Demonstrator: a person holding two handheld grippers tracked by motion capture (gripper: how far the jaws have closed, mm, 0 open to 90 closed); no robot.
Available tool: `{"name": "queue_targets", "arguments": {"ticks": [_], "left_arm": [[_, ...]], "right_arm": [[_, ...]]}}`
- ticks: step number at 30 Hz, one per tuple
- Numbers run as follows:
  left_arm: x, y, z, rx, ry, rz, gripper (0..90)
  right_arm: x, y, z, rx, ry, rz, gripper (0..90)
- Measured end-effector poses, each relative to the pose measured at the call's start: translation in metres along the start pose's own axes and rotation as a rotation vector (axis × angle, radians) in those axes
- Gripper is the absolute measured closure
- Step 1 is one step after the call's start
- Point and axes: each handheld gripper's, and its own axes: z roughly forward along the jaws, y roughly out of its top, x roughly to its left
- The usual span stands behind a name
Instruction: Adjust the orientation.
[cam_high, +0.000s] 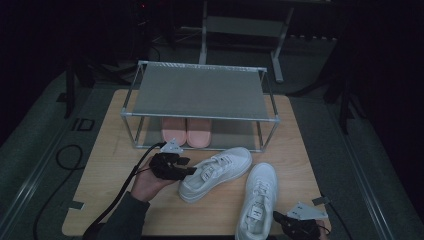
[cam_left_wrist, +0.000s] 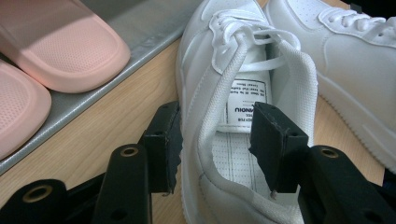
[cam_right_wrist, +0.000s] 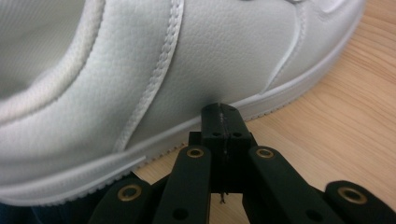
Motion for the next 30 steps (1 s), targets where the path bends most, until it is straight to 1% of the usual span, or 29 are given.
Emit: {"name": "queue_targets", "arguments": {"ticks": [2,6,7,8,12,14,16,17,18,22,23,26,30], "left_arm": [[0.000,0.000,0.000,0.000,0.000,0.001,53.0],[0.000,0.000,-0.001,-0.002,0.000,0.001,53.2],[0.000,0.000,-0.002,-0.006,0.001,0.000,53.5],[0.000,0.000,-0.002,-0.006,0.001,0.000,53.5],[0.000,0.000,-0.001,-0.005,-0.001,0.001,54.2],[-0.001,0.000,-0.001,-0.004,-0.004,0.002,54.3],[-0.001,0.001,-0.001,-0.013,-0.017,-0.004,54.4],[-0.002,0.001,-0.001,-0.017,-0.016,-0.004,54.7],[-0.002,0.001,-0.002,-0.016,-0.015,0.003,55.0],[-0.005,0.003,-0.003,-0.025,-0.019,0.009,56.8],[-0.005,0.003,-0.003,-0.025,-0.019,0.009,57.1],[-0.009,0.004,-0.004,-0.029,-0.024,0.021,58.0],[-0.015,0.007,-0.004,-0.025,-0.032,0.035,59.3]], "right_arm": [[0.005,0.005,0.005,-0.001,0.013,-0.019,90.0],[0.009,0.011,0.011,-0.002,0.020,-0.033,90.0],[0.012,0.014,0.014,0.000,0.031,-0.043,90.0],[0.012,0.014,0.014,0.000,0.031,-0.043,90.0],[0.019,0.020,0.019,-0.002,0.055,-0.065,90.0],[0.022,0.022,0.023,-0.007,0.072,-0.071,90.0],[0.023,0.024,0.026,-0.013,0.093,-0.073,90.0],[0.024,0.026,0.028,-0.017,0.098,-0.076,90.0],[0.025,0.027,0.029,-0.016,0.101,-0.078,90.0],[0.030,0.034,0.035,-0.013,0.116,-0.105,90.0],[0.030,0.034,0.035,-0.013,0.116,-0.105,90.0],[0.034,0.039,0.040,-0.015,0.130,-0.120,90.0],[0.036,0.041,0.042,-0.011,0.140,-0.131,90.0]]}}
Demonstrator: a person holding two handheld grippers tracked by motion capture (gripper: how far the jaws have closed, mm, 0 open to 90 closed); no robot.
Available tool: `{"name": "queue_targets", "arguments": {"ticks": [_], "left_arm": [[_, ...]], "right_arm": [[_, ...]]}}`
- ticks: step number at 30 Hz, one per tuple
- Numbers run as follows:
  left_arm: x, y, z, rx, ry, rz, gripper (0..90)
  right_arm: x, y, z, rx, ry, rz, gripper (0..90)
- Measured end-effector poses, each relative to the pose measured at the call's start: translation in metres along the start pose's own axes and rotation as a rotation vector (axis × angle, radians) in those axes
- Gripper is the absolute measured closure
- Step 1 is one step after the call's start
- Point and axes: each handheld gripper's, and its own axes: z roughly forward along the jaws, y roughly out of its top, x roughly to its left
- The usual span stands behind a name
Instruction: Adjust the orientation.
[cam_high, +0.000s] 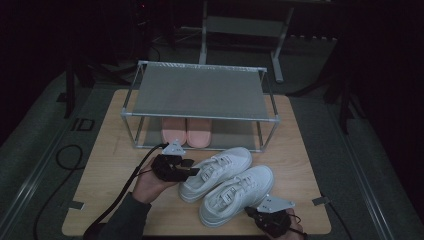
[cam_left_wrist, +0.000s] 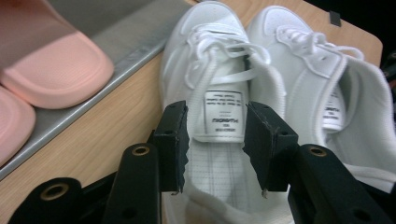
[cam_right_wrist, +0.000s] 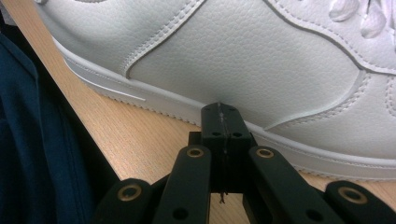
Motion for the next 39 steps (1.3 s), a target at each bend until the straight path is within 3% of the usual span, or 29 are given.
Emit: {"name": "queue_targets", "arguments": {"ticks": [6,10,15,28,33,39], "left_arm": [[-0.009,0.004,0.002,0.006,-0.018,0.023,60.8],[-0.010,0.006,0.002,0.004,-0.020,0.023,60.8],[-0.010,0.005,0.004,0.009,-0.020,0.023,60.2],[-0.009,0.004,0.006,0.021,-0.022,0.027,59.3],[-0.009,0.005,0.006,0.022,-0.027,0.026,59.2],[-0.011,0.005,0.006,0.015,-0.045,0.024,59.3]], "right_arm": [[-0.005,-0.003,-0.008,-0.024,-0.022,0.021,90.0],[-0.028,-0.012,-0.027,-0.049,-0.105,0.082,90.0],[-0.055,-0.015,-0.037,-0.053,-0.201,0.128,90.0],[-0.110,-0.009,-0.010,-0.018,-0.342,0.226,90.0],[-0.116,-0.006,0.002,-0.011,-0.291,0.220,90.0],[-0.113,-0.006,-0.001,-0.025,-0.269,0.216,90.0]]}}
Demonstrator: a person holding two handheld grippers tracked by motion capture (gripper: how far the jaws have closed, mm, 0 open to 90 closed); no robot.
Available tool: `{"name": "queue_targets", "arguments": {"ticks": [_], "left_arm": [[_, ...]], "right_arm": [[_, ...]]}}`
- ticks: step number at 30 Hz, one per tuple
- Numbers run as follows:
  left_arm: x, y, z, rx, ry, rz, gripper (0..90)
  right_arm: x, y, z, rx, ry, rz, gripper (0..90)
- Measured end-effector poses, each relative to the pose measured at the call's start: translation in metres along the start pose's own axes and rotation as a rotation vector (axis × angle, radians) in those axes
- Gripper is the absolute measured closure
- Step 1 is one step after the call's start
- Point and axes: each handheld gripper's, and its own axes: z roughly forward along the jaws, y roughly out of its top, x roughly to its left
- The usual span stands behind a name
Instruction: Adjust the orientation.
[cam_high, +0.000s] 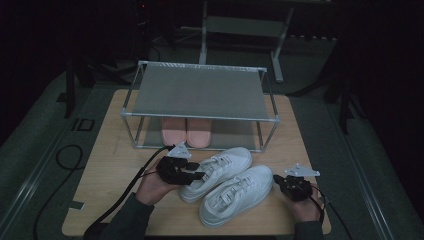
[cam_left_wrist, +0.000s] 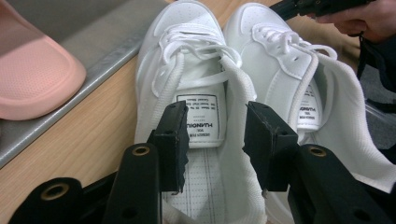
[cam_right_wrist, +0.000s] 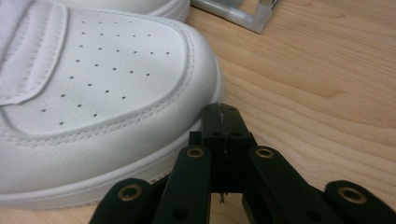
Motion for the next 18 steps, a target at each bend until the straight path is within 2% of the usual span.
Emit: {"name": "queue_targets", "arguments": {"ticks": [4,13,18], "left_arm": [[-0.001,0.000,0.002,0.006,-0.006,0.002,59.2],[-0.002,0.000,0.004,0.015,-0.012,0.004,58.7],[-0.004,0.001,0.004,0.013,-0.018,0.015,58.7]], "right_arm": [[0.000,-0.002,-0.001,-0.006,0.020,0.005,90.0],[0.009,-0.004,-0.003,-0.009,0.064,-0.027,90.0],[0.011,-0.004,-0.003,-0.011,0.051,-0.025,90.0]]}}
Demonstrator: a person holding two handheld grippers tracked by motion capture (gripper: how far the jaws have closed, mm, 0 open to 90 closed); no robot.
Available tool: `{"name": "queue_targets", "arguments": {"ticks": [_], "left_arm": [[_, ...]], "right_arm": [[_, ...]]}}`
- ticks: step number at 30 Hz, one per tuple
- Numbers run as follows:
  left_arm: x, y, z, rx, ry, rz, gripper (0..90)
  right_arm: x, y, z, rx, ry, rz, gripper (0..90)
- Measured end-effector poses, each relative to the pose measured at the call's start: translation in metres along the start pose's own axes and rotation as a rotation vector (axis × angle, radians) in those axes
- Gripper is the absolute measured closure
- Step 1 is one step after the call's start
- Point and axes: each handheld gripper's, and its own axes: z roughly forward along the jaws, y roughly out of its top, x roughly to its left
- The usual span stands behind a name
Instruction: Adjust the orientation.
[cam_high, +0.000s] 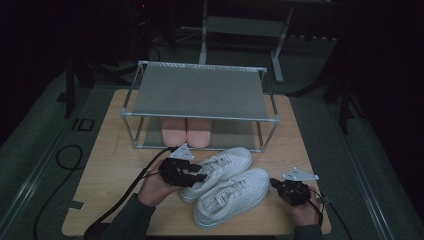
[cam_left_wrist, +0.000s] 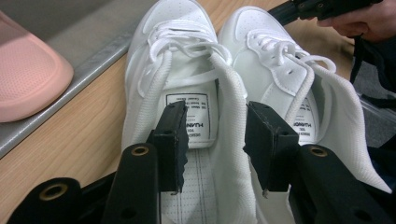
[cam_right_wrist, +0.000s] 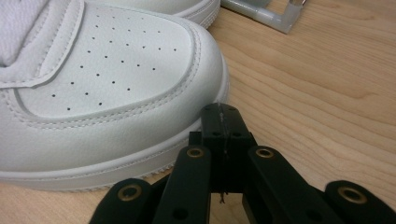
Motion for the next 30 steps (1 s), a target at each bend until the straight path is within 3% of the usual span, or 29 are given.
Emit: {"name": "queue_targets", "arguments": {"ticks": [13,20,23,30], "left_arm": [[-0.013,0.002,0.012,-0.001,-0.029,-0.027,48.0],[-0.015,0.003,0.013,0.005,-0.019,-0.026,43.5],[-0.018,0.003,0.013,0.021,0.012,-0.010,42.8],[-0.020,0.004,0.011,0.008,0.022,-0.030,40.2]], "right_arm": [[0.004,-0.005,-0.006,-0.005,-0.013,0.006,78.7],[0.004,-0.008,-0.009,-0.013,-0.021,0.017,71.2],[0.004,-0.009,-0.010,-0.016,-0.027,0.029,66.8],[0.002,-0.011,-0.011,-0.019,-0.035,0.044,63.8]]}}
